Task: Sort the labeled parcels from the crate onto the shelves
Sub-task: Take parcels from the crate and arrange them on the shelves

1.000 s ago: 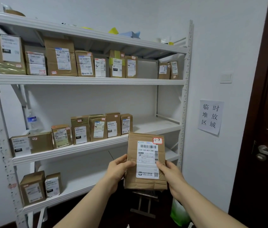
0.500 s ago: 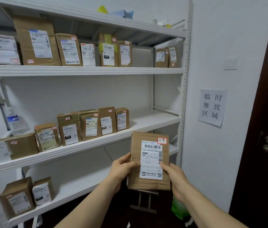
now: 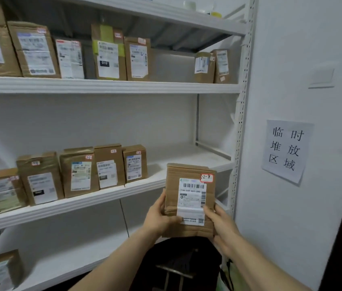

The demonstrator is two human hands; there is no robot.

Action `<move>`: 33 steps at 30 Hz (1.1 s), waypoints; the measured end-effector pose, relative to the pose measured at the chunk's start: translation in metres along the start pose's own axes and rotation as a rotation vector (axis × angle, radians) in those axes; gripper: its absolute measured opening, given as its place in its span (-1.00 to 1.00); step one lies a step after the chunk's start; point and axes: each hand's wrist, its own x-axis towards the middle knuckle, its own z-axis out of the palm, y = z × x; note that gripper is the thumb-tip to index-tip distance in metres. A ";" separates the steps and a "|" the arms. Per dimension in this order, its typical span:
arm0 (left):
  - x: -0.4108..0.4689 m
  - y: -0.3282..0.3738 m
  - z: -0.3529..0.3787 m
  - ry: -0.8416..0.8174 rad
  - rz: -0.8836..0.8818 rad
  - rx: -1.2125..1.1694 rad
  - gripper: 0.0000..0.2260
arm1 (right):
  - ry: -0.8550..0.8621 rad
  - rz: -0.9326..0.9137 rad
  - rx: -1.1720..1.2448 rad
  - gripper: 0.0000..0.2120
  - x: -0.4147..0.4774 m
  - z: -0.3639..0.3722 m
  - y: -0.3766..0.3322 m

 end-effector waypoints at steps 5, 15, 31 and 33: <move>0.072 -0.003 0.043 0.101 -0.018 0.093 -0.30 | 0.005 0.009 -0.078 -0.81 0.079 -0.036 -0.032; 0.215 -0.029 0.044 0.127 -0.001 0.277 -0.42 | -0.041 0.018 -0.187 -0.60 0.222 -0.022 -0.029; 0.397 -0.084 0.021 0.255 -0.155 0.436 -0.37 | -0.112 0.047 -0.464 -0.42 0.404 0.023 -0.019; 0.408 -0.090 0.025 0.283 -0.183 0.433 -0.35 | -0.137 0.058 -0.486 -0.40 0.419 0.023 -0.018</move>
